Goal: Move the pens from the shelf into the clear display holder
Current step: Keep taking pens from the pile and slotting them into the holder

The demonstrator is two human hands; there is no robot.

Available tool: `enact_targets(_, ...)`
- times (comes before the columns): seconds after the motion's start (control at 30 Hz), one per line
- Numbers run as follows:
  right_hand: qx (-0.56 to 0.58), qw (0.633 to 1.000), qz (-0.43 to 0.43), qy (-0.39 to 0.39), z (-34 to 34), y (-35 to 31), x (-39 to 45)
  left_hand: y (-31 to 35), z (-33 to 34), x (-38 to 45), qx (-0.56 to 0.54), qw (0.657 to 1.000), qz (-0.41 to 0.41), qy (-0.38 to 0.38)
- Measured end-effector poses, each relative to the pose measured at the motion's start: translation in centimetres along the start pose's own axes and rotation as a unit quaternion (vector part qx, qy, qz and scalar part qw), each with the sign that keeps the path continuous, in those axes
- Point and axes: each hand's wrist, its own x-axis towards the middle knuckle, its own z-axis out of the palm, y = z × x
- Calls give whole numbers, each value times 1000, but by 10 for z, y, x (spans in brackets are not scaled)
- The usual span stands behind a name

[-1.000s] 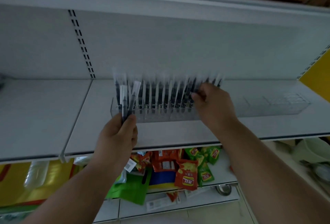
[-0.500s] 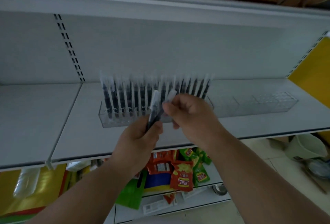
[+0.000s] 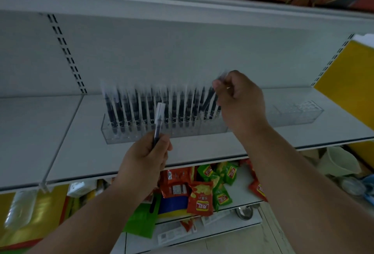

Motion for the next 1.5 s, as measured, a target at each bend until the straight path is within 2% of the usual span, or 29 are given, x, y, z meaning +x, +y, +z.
enact_targets(0.17,-133,987,-39,-85,15,2,-1,-3,-9,-5,-9,1000,-7,14)
enact_targets(0.23,-157,984,-43,-70,12,1,0,-6,-12,-5,-3,1000,-5,13)
enact_targets(0.4,-132,989,-70,-13,-5,-7,15,-10,-17,-4,2,1000,-15,15)
enact_targets(0.57,-159,982,-82,-62,-1,0,14,-9,-11,-1,19,1000,-9,0)
enact_targets(0.77,-128,985,-96,-56,5,5,20,-6,-4,4,-1,1000,-6,-3)
enact_targets(0.97,-115,986,-88,-84,12,8,20,-2,2,6,0,1000,-1,-1)
enact_targets(1.13,-170,975,-73,-121,26,15,7,2,3,6,-21,1000,-4,-2)
enact_targets(1.23,-190,974,-38,-122,22,16,9,3,2,8,-15,1000,0,-5)
enact_targets(1.4,-220,960,-8,-170,19,22,0,5,4,13,17,1000,12,-6)
enact_targets(1.5,-152,981,5,-118,7,11,-6,8,6,17,49,998,28,-22)
